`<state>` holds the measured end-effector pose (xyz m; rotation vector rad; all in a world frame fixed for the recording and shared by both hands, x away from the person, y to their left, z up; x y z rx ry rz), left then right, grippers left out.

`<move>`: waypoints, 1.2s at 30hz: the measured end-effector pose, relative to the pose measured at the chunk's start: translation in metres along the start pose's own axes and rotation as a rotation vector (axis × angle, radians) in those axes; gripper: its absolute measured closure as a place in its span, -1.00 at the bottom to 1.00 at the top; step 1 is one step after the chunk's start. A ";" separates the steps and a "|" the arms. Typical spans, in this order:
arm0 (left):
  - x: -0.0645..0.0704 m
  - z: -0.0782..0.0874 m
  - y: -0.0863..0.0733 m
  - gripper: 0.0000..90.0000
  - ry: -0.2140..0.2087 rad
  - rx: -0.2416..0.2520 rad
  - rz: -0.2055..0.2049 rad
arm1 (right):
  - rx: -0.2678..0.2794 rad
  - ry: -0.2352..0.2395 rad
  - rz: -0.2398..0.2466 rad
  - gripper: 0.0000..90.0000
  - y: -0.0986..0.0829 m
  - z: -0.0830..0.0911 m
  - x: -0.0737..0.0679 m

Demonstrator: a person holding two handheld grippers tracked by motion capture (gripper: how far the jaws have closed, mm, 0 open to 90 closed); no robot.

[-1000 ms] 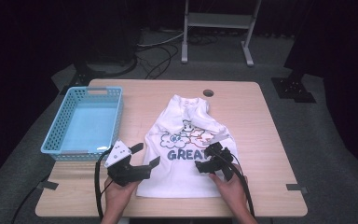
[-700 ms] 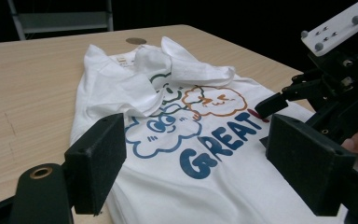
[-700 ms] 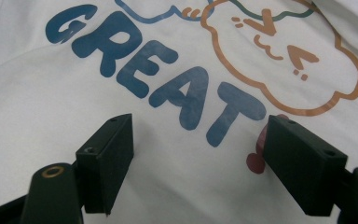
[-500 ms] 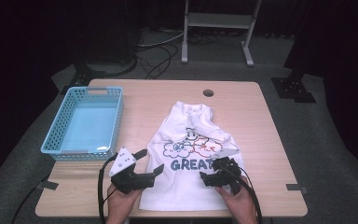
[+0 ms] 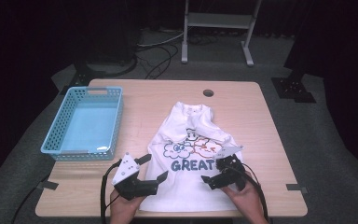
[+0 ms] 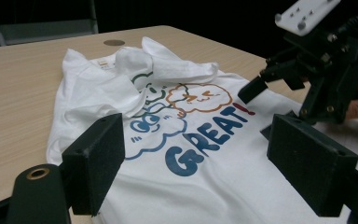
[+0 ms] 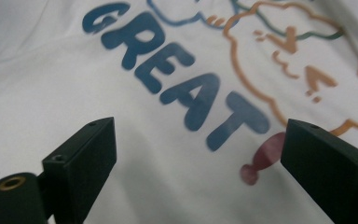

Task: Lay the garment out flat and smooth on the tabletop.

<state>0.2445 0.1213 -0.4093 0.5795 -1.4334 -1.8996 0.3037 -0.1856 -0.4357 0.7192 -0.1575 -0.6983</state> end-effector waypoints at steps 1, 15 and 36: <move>0.001 0.000 0.000 -0.59 -0.003 0.002 -0.001 | 0.010 -0.015 -0.002 -0.84 0.003 0.003 0.002; -0.003 0.003 0.006 -0.59 -0.020 0.048 0.004 | 0.209 -0.151 0.064 -0.85 0.081 0.034 0.034; -0.008 0.011 0.011 -0.59 -0.023 0.082 0.016 | -0.019 -0.144 -0.031 -0.49 0.098 -0.062 0.080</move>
Point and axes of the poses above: each handheld gripper's, and its own axes: z roughly backward along the jaws, y roughly out of its top, x roughly to its right, the point moved 1 cm from there along -z, roughly forward along the jaws, and after that the axes turned 5 degrees about y, right-handed, at the moved point
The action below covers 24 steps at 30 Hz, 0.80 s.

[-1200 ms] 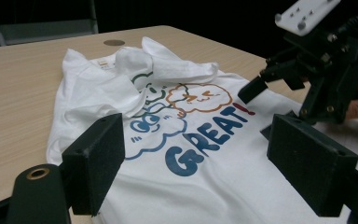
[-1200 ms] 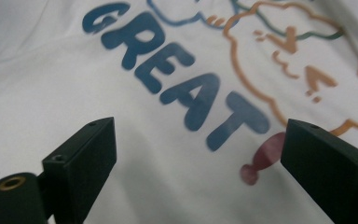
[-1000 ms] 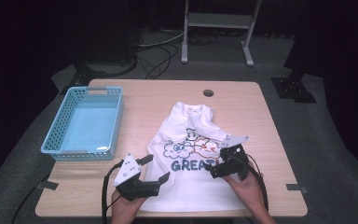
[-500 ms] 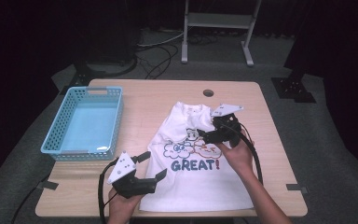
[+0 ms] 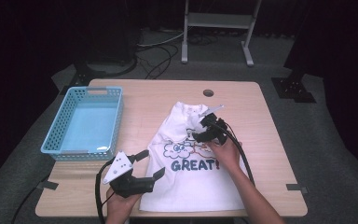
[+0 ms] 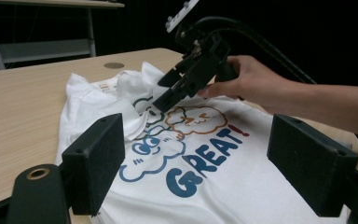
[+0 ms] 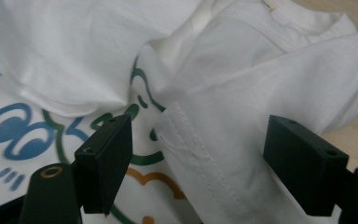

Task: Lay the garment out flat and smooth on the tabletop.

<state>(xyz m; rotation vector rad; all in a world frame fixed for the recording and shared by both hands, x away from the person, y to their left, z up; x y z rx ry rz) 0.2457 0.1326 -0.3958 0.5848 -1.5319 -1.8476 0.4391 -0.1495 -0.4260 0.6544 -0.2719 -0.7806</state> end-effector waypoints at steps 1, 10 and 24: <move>0.000 0.000 0.000 -0.59 0.001 0.002 -0.002 | -0.005 -0.006 -0.010 -0.49 0.000 -0.004 0.002; -0.001 0.002 0.001 -0.59 0.002 0.006 -0.001 | 0.014 -0.071 -0.005 0.03 -0.002 -0.008 0.011; 0.000 0.003 0.003 -0.59 0.001 0.010 -0.001 | 0.093 -0.180 -0.051 0.79 -0.004 0.030 0.032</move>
Point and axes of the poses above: each handheld gripper's, and its own axes: z roughly backward along the jaws, y roughly out of its top, x roughly to its right, the point moved 1 cm from there along -z, roughly forward along the jaws, and after that the axes turned 5 degrees about y, right-handed, at the moved point
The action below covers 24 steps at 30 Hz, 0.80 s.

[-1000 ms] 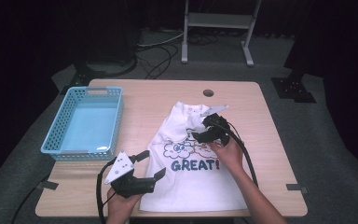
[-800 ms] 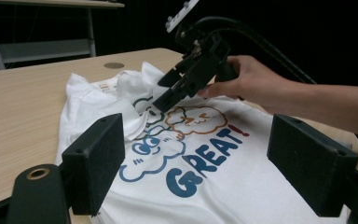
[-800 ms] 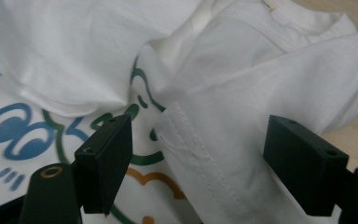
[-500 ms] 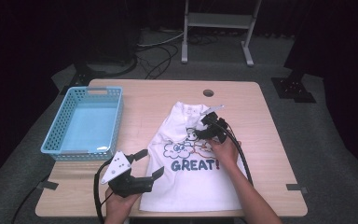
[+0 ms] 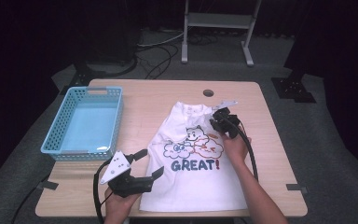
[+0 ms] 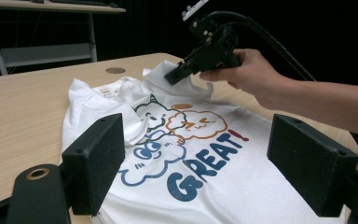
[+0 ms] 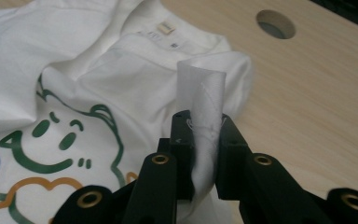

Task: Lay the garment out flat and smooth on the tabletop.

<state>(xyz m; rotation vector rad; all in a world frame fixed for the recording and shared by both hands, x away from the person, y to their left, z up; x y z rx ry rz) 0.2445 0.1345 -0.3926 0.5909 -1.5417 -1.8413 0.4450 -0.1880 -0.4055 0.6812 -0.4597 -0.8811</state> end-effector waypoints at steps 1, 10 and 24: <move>0.000 0.000 0.000 -0.59 -0.001 -0.001 -0.001 | 0.011 -0.009 -0.007 0.80 0.000 0.003 0.003; 0.002 -0.001 0.000 -0.59 -0.004 0.000 0.002 | 0.086 -0.086 -0.058 0.85 -0.002 0.030 0.022; 0.004 -0.004 -0.002 -0.59 -0.008 -0.012 -0.002 | -0.005 -0.160 -0.166 0.68 -0.024 0.015 0.056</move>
Point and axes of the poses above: each handheld gripper's, and its own axes: z roughly backward along the jaws, y roughly out of its top, x roughly to its right, the point moved 1 cm from there along -z, roughly forward along the jaws, and after that the axes turned 5 degrees about y, right-handed, at the moved point
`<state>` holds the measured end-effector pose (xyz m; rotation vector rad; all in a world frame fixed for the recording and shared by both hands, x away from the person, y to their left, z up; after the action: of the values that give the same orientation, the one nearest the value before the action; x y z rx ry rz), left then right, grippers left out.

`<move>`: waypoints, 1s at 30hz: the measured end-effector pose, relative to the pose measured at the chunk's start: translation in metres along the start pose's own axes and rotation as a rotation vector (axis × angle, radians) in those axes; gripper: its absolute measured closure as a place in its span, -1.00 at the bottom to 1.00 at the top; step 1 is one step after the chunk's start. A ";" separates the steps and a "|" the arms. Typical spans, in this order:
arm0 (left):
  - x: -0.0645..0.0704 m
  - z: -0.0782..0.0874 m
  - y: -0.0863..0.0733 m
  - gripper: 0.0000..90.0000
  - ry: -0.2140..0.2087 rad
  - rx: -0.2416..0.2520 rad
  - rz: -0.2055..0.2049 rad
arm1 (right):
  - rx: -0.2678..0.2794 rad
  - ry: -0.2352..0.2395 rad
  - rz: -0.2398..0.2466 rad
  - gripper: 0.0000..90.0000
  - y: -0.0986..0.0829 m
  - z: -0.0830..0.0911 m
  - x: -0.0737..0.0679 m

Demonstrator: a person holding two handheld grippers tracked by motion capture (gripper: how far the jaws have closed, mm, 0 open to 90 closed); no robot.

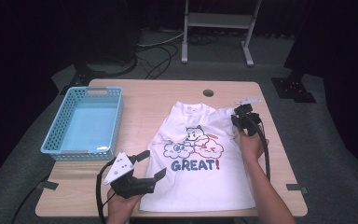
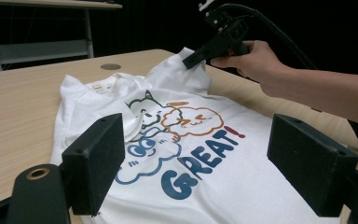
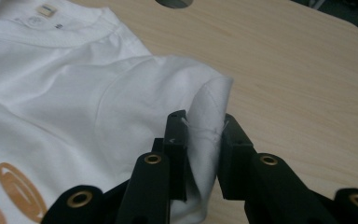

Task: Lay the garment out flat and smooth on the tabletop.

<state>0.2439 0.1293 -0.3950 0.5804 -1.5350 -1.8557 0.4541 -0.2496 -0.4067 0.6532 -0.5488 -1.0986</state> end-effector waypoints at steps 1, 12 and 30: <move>0.000 0.000 0.000 -0.59 0.000 0.000 0.001 | -0.006 -0.006 -0.002 0.65 -0.001 -0.003 0.001; 0.002 0.000 0.000 -0.59 -0.007 0.006 0.002 | -0.065 -0.090 -0.053 0.41 -0.013 -0.023 0.026; 0.009 0.000 0.004 -0.59 -0.023 0.014 -0.012 | -0.117 0.161 0.016 0.51 -0.019 0.000 -0.014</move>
<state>0.2387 0.1222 -0.3902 0.5780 -1.5636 -1.8685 0.4376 -0.2427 -0.4215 0.6278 -0.3488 -1.0446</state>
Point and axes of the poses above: each handheld gripper's, and its own axes: z roughly backward along the jaws, y roughly out of its top, x roughly to its right, the point moved 1 cm from there along -z, roughly forward along the jaws, and after that the axes turned 5 degrees about y, right-handed, at the moved point
